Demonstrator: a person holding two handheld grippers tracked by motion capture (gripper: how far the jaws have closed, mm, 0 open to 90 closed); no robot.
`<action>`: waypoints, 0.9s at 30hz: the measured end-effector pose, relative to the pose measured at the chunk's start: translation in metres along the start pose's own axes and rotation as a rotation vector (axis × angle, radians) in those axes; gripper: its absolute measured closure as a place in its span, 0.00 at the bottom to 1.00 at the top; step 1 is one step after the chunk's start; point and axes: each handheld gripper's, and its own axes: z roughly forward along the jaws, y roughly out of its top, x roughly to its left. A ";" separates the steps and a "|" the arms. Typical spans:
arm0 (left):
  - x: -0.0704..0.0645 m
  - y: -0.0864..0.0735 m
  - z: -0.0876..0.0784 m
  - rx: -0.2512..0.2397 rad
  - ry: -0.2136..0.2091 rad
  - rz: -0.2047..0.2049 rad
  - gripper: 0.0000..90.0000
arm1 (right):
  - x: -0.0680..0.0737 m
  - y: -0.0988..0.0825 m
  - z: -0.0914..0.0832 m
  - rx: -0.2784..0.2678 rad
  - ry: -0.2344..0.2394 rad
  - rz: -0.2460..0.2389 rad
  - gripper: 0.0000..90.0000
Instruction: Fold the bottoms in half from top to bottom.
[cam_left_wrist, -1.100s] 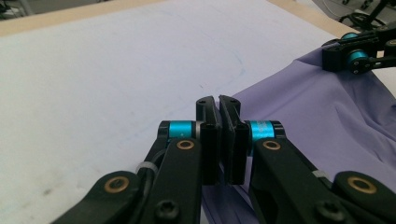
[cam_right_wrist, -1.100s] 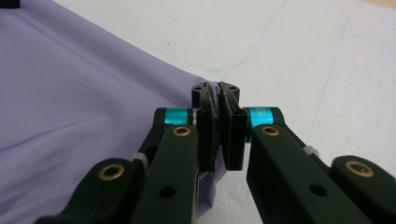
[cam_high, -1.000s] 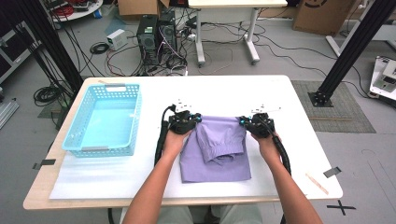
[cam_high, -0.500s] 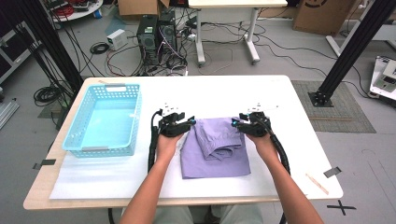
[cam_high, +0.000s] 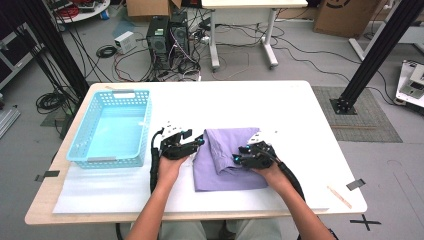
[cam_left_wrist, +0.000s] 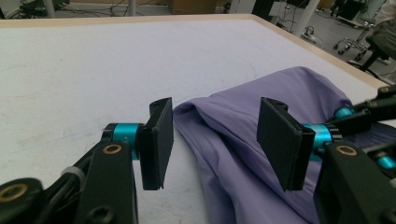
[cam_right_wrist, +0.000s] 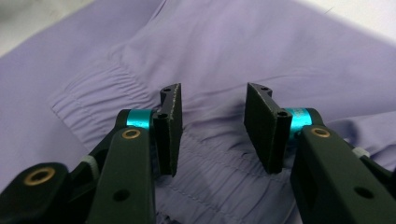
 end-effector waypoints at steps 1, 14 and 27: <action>0.000 0.000 -0.001 -0.004 -0.001 -0.006 0.51 | 0.003 -0.002 -0.001 -0.009 -0.003 -0.005 0.66; -0.003 -0.005 -0.007 0.007 -0.008 -0.013 0.51 | 0.026 -0.020 -0.014 -0.023 0.059 -0.034 0.66; -0.019 -0.001 0.010 0.038 -0.049 0.027 0.64 | 0.005 -0.025 -0.052 -0.184 -0.070 0.026 0.56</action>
